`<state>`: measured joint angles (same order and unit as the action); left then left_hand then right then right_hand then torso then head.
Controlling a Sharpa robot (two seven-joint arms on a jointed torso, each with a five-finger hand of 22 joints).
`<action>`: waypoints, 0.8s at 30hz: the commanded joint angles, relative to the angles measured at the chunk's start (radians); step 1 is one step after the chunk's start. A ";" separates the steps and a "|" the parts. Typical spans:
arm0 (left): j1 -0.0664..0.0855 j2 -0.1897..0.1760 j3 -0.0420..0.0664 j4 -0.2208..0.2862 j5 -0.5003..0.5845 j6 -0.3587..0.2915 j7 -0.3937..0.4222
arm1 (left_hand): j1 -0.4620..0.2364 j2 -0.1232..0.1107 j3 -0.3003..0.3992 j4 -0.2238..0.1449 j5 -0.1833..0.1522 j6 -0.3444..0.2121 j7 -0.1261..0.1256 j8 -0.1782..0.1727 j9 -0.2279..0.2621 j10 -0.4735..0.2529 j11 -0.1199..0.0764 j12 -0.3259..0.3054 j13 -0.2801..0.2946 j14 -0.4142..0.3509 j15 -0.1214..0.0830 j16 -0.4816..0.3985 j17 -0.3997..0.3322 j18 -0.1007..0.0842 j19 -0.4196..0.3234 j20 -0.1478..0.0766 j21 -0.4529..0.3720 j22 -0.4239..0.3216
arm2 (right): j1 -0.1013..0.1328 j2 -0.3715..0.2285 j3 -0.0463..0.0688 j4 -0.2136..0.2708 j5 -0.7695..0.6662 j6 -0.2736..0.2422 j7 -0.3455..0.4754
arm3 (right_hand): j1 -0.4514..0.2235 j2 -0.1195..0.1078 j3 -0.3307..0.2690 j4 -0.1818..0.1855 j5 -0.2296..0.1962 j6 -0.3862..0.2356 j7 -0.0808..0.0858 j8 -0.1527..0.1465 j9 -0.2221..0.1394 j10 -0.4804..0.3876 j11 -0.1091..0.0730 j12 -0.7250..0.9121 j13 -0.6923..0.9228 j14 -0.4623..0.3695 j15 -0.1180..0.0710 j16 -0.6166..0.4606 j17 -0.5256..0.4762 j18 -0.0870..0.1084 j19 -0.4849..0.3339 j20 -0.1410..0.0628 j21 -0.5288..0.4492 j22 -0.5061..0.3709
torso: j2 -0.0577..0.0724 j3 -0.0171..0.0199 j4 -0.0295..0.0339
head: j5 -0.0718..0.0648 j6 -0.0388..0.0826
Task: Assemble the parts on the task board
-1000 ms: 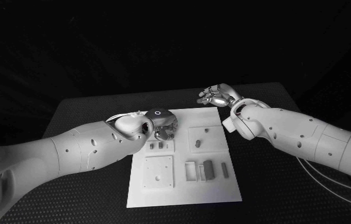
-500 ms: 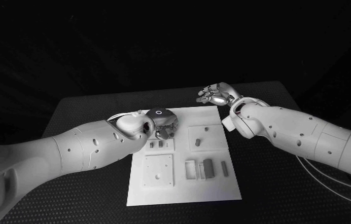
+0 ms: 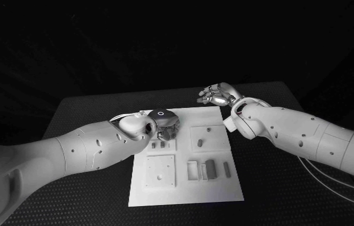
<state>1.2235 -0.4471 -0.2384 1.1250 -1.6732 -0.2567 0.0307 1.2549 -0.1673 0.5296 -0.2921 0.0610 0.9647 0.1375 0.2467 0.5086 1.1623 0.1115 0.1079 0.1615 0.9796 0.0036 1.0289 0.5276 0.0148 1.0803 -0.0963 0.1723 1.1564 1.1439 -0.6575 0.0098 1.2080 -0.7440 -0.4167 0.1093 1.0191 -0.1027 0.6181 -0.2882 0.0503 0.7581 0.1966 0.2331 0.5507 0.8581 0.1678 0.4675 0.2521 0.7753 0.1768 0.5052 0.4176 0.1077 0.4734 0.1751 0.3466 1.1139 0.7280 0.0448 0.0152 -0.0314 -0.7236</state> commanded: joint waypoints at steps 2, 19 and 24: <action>-0.001 0.006 0.000 -0.005 -0.003 0.014 0.003 | 0.001 0.012 -0.003 0.001 -0.002 0.009 0.000 0.003 -0.002 0.013 -0.001 -0.006 0.001 0.013 -0.001 0.013 0.004 0.013 0.014 -0.002 0.011 0.010 | 0.000 0.002 0.001 0.003 0.000 0.014 0.007 | 0.008 0.005 -0.008 0.000 -0.002 -0.004 0.023 0.004 -0.001 0.006 0.001 -0.007 -0.002 0.004 0.001 -0.007 -0.001 -0.012 -0.007 -0.001 -0.004 0.002 | 0.000 0.0007 -0.0018 | 0.002 0.000; -0.014 0.022 0.001 -0.031 -0.002 0.021 0.010 | 0.011 0.028 0.018 0.002 -0.003 0.018 0.004 0.007 -0.008 0.029 -0.006 -0.010 0.002 0.025 -0.006 0.028 0.005 0.017 0.026 -0.005 0.017 0.028 | 0.000 0.002 0.001 0.003 -0.001 0.016 0.004 | 0.008 0.006 -0.009 0.000 -0.002 -0.004 0.023 0.005 -0.002 0.008 0.001 -0.007 -0.006 0.005 0.001 -0.008 -0.001 -0.011 -0.006 -0.001 -0.004 0.003 | 0.001 0.0019 -0.0027 | 0.001 -0.001; -0.016 0.030 0.001 -0.032 0.004 0.021 0.015 | 0.006 0.030 0.019 0.002 -0.003 0.017 0.006 0.007 -0.009 0.031 -0.006 -0.011 0.003 0.027 -0.007 0.030 0.005 0.017 0.028 -0.005 0.017 0.031 | 0.000 0.004 0.001 0.003 -0.002 0.017 0.004 | 0.008 0.006 -0.009 0.000 -0.002 -0.004 0.023 0.005 -0.002 0.008 0.001 -0.007 -0.006 0.006 0.001 -0.009 -0.001 -0.011 -0.006 -0.001 -0.005 0.003 | 0.001 0.0012 -0.0015 | 0.001 0.001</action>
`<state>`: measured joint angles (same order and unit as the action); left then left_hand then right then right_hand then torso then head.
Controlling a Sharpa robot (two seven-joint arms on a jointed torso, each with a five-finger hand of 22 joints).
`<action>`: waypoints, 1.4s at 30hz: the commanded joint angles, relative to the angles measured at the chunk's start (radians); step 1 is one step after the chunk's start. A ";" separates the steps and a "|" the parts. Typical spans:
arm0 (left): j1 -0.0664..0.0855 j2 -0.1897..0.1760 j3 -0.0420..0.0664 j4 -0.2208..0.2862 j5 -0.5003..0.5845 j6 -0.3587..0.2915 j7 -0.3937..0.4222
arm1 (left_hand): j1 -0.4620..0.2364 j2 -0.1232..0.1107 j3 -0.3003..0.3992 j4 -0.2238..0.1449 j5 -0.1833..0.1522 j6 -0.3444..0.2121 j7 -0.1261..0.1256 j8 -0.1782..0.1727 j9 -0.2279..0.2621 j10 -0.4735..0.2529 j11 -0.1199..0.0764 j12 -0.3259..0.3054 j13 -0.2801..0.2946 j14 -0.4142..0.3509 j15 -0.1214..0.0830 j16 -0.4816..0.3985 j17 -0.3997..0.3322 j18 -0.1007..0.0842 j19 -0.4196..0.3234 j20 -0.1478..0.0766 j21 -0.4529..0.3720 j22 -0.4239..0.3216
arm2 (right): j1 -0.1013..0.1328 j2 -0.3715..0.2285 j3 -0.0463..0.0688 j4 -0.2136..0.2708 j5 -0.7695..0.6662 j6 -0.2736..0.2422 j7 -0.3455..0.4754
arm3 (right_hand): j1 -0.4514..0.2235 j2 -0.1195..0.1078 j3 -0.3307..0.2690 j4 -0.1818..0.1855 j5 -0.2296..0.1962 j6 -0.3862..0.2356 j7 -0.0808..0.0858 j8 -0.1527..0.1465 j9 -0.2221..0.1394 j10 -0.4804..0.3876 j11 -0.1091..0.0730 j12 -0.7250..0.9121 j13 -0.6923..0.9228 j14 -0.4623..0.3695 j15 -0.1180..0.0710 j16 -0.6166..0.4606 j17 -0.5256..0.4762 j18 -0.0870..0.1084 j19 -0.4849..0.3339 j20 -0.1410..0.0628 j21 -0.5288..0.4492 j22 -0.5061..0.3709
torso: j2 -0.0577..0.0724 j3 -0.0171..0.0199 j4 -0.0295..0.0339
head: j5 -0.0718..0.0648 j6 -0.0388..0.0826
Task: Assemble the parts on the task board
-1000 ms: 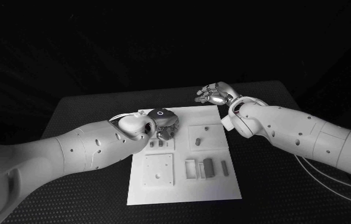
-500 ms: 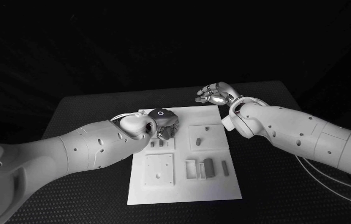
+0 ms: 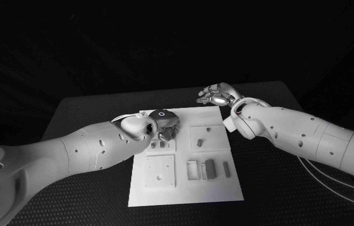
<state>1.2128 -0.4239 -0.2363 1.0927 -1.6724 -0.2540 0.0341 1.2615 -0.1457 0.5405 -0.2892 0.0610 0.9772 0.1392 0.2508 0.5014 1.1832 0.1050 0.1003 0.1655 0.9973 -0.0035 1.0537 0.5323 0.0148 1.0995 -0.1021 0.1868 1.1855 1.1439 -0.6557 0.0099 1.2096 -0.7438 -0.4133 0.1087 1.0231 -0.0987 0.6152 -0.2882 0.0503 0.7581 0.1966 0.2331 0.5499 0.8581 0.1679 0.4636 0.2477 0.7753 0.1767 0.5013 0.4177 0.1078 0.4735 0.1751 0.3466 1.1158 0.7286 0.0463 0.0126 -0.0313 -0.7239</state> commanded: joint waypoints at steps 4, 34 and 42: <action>-0.009 0.009 -0.001 0.001 0.007 0.025 0.014 | -0.006 0.007 0.007 -0.001 -0.004 0.003 0.005 0.002 -0.003 0.011 0.000 -0.004 -0.001 0.011 0.000 0.007 0.000 0.017 0.011 0.000 0.004 0.004 | 0.000 0.003 0.001 0.001 -0.002 0.014 0.004 | 0.005 0.003 -0.006 0.000 -0.002 -0.004 0.023 0.005 -0.001 0.008 0.001 -0.003 -0.002 0.006 0.001 -0.005 -0.001 -0.011 -0.006 -0.001 -0.005 0.001 | 0.000 -0.0006 0.0006 | -0.001 0.001; -0.012 0.020 -0.001 -0.014 0.001 0.083 0.000 | -0.009 0.036 0.015 -0.002 0.005 0.036 -0.010 0.021 -0.005 0.064 -0.023 0.009 0.015 0.052 -0.023 0.047 0.009 0.024 0.055 -0.019 0.026 0.039 | 0.000 0.005 0.001 0.000 -0.002 0.012 0.005 | 0.004 0.002 -0.008 0.000 -0.002 -0.004 0.023 0.005 -0.001 0.010 0.001 -0.004 -0.008 0.008 0.001 -0.008 -0.001 -0.011 -0.005 0.000 -0.006 0.003 | 0.000 0.0001 -0.0005 | -0.004 -0.003; -0.035 0.026 -0.001 -0.025 0.001 0.074 -0.003 | -0.009 0.032 0.035 -0.001 0.008 0.044 -0.013 0.026 -0.007 0.074 -0.026 0.007 0.018 0.061 -0.026 0.051 0.006 0.022 0.063 -0.023 0.028 0.049 | 0.000 0.003 0.001 0.001 -0.002 0.011 0.005 | 0.004 0.002 -0.009 0.000 -0.002 -0.004 0.023 0.006 -0.001 0.010 0.001 -0.004 -0.009 0.008 0.000 -0.009 -0.001 -0.011 -0.005 0.000 -0.006 0.003 | 0.002 -0.0005 -0.0003 | -0.009 -0.007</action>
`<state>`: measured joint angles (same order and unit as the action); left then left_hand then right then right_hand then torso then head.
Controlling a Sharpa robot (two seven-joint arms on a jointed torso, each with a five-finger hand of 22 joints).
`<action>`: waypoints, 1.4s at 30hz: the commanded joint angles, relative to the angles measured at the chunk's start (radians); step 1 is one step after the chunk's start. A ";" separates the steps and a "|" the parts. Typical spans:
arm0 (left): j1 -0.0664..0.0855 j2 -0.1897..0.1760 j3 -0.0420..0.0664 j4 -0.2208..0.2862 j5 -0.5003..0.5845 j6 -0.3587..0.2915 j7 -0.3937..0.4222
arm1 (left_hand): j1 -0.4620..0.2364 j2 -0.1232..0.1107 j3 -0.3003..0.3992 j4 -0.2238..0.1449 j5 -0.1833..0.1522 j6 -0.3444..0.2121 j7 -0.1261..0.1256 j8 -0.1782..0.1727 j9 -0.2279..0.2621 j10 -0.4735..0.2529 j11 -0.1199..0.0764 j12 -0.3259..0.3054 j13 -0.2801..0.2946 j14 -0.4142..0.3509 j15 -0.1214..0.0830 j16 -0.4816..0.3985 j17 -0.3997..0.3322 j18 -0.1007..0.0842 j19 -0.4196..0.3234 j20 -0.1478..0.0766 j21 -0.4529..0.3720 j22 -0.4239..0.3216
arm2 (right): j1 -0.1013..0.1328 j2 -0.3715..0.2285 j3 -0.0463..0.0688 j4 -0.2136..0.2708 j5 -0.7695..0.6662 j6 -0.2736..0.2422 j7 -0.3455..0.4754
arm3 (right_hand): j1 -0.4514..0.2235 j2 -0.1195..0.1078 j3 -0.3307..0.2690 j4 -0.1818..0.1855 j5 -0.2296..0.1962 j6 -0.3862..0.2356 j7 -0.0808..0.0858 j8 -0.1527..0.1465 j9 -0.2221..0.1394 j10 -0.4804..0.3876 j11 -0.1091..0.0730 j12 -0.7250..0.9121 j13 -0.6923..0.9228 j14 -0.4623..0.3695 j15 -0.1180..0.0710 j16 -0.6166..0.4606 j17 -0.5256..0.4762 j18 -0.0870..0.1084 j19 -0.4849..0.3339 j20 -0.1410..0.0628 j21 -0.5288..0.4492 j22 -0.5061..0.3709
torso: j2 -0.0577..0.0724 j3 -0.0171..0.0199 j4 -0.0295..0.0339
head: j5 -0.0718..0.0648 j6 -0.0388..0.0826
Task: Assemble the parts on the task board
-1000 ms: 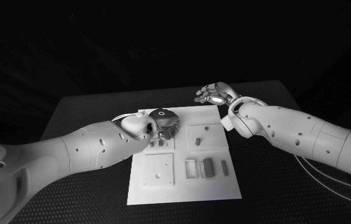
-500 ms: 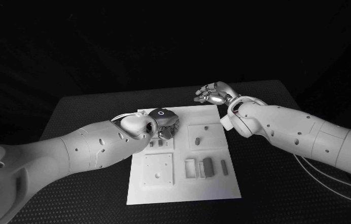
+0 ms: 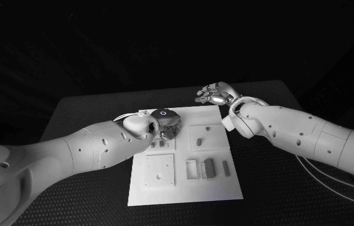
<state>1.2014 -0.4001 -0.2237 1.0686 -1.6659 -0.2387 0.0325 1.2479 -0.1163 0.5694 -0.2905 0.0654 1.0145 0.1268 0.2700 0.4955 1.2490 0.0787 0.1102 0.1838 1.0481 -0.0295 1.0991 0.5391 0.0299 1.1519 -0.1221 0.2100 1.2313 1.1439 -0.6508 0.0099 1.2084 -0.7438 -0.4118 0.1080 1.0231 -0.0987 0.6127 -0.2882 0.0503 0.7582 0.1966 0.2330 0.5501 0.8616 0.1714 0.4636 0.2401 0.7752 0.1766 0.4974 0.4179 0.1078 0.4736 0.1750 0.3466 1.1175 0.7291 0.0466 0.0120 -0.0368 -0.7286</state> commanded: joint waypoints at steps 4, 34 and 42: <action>-0.025 0.001 -0.013 0.000 -0.005 0.037 0.001 | 0.001 0.006 0.014 0.000 0.003 0.015 -0.004 0.011 -0.001 0.020 -0.004 -0.002 0.004 0.019 -0.005 0.012 -0.001 0.008 0.020 -0.008 0.009 0.011 | 0.000 -0.001 0.001 0.002 -0.002 0.009 0.006 | 0.004 0.002 -0.007 0.000 -0.002 -0.004 0.023 0.006 -0.002 0.007 -0.002 -0.004 -0.002 0.009 0.001 -0.005 -0.001 -0.011 -0.005 0.000 -0.006 0.002 | 0.002 -0.0006 0.0005 | -0.005 -0.002; -0.025 -0.066 0.032 0.038 0.192 -0.091 0.065 | -0.030 0.042 0.040 0.002 -0.002 0.062 -0.022 0.037 0.003 0.072 -0.028 0.004 0.021 0.060 -0.029 0.037 -0.002 0.007 0.066 -0.030 0.024 0.041 | 0.000 -0.009 0.001 0.005 -0.002 0.007 0.007 | 0.003 0.001 -0.008 0.000 -0.002 -0.004 0.023 0.006 -0.002 0.008 -0.002 -0.004 -0.005 0.010 0.000 -0.007 -0.001 -0.010 -0.005 0.000 -0.008 0.003 | 0.000 -0.0016 0.0022 | -0.007 0.002; -0.024 -0.087 0.047 0.050 0.192 -0.083 0.057 | -0.032 0.043 0.041 0.001 -0.003 0.063 -0.023 0.037 0.003 0.074 -0.029 0.004 0.022 0.061 -0.030 0.040 -0.001 0.007 0.068 -0.031 0.025 0.044 | 0.000 -0.013 0.001 0.008 -0.002 0.006 0.006 | 0.003 0.001 -0.009 0.000 -0.002 -0.004 0.023 0.006 -0.002 0.008 -0.002 -0.004 -0.006 0.010 0.000 -0.008 -0.001 -0.010 -0.005 0.000 -0.008 0.003 | -0.002 -0.0017 0.0031 | -0.006 0.004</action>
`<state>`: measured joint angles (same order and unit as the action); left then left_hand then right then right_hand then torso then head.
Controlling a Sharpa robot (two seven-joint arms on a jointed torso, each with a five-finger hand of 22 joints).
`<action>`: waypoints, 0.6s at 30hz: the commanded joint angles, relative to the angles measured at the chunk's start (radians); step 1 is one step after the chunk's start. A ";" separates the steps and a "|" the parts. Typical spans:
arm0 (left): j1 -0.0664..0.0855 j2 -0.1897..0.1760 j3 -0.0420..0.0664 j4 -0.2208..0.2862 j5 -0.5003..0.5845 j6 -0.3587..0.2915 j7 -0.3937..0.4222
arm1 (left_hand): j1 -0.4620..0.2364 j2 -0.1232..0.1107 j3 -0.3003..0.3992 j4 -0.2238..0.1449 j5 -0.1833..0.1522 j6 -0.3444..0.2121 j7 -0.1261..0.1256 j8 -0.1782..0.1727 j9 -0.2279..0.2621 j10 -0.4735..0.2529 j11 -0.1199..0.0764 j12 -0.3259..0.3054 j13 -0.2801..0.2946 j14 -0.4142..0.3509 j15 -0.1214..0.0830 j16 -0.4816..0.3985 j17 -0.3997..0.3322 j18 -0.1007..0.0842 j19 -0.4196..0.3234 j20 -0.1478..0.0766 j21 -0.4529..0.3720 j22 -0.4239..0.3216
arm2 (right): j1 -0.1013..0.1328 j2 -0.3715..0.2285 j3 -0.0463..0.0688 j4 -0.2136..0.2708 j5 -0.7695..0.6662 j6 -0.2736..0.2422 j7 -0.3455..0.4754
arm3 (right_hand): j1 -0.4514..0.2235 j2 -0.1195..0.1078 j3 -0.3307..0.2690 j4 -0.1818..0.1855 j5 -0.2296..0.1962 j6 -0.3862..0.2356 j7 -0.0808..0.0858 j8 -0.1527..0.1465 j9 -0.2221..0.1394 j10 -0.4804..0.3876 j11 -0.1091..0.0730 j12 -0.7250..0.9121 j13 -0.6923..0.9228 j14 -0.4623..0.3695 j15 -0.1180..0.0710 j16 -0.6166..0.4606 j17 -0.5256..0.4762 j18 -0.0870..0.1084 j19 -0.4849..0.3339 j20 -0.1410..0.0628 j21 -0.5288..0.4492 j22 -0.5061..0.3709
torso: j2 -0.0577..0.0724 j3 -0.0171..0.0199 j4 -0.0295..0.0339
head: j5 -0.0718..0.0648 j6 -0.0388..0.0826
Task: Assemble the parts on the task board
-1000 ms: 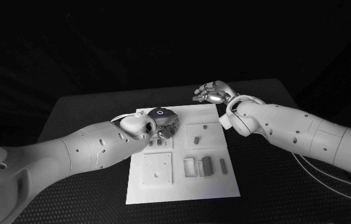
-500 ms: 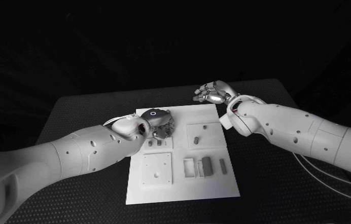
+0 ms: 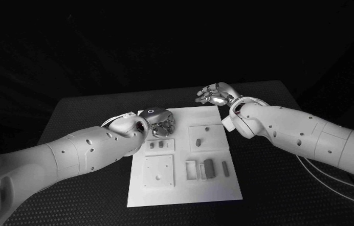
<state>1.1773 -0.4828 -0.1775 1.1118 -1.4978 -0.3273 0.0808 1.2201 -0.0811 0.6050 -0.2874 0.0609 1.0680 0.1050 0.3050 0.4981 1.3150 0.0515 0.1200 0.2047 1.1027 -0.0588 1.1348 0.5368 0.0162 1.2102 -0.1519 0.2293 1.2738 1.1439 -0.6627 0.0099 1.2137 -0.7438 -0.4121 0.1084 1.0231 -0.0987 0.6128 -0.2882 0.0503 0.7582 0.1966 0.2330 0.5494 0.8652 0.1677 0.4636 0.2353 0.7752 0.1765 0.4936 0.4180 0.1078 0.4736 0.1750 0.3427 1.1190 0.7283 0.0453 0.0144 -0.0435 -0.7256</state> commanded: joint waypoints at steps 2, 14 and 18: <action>0.000 -0.009 0.001 0.008 0.024 0.007 0.005 | -0.004 0.008 0.006 -0.002 0.001 0.010 -0.001 0.003 0.001 0.008 -0.002 -0.006 0.001 0.007 0.000 0.004 0.001 0.021 0.010 -0.001 0.006 0.002 | 0.000 -0.003 0.001 0.003 -0.002 0.006 0.005 | 0.003 0.001 -0.009 0.000 -0.002 -0.004 0.023 0.006 -0.002 0.005 0.001 -0.004 -0.002 0.010 0.001 -0.004 -0.001 -0.010 -0.005 0.000 -0.004 0.001 | -0.001 -0.0004 0.0012 | 0.001 0.002; 0.012 -0.087 0.000 0.069 -0.016 0.042 -0.024 | -0.005 0.007 0.006 -0.003 0.001 0.010 -0.002 0.003 0.001 0.009 -0.002 -0.007 0.002 0.007 -0.001 0.006 0.001 0.020 0.010 -0.002 0.006 0.005 | 0.000 -0.011 0.000 0.006 -0.002 0.010 0.002 | 0.003 0.000 -0.009 0.000 -0.002 -0.004 0.023 0.007 -0.002 0.005 0.001 -0.005 -0.004 0.010 0.001 -0.006 -0.001 -0.010 -0.005 0.001 -0.005 0.002 | -0.001 0.0005 0.0006 | 0.006 0.001; 0.015 -0.109 0.001 0.083 -0.016 0.058 -0.028 | -0.005 0.007 0.006 -0.003 0.000 0.011 -0.002 0.003 0.000 0.011 -0.003 -0.008 0.003 0.009 -0.002 0.011 0.002 0.020 0.013 -0.004 0.009 0.010 | 0.000 -0.014 0.000 0.006 -0.002 0.010 0.001 | 0.003 0.000 -0.010 0.000 -0.002 -0.004 0.023 0.007 -0.002 0.005 0.001 -0.005 -0.004 0.010 0.001 -0.006 -0.001 -0.010 -0.005 0.001 -0.005 0.002 | -0.001 -0.0012 0.0021 | 0.009 0.004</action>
<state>1.1908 -0.5885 -0.1772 1.1882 -1.5026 -0.3005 0.0632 1.2208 -0.0819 0.6070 -0.2895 0.0608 1.0719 0.1018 0.3030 0.4974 1.3183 0.0479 0.1148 0.2058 1.1062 -0.0591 1.1423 0.5380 0.0157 1.2139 -0.1553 0.2356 1.2830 1.1439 -0.6765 0.0099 1.2179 -0.7438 -0.4120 0.1068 1.0231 -0.0987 0.6072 -0.2882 0.0503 0.7582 0.1966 0.2330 0.5485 0.8652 0.1678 0.4637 0.2324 0.7752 0.1765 0.4937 0.4180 0.1079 0.4736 0.1750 0.3427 1.1198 0.7273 0.0452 0.0157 -0.0369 -0.7235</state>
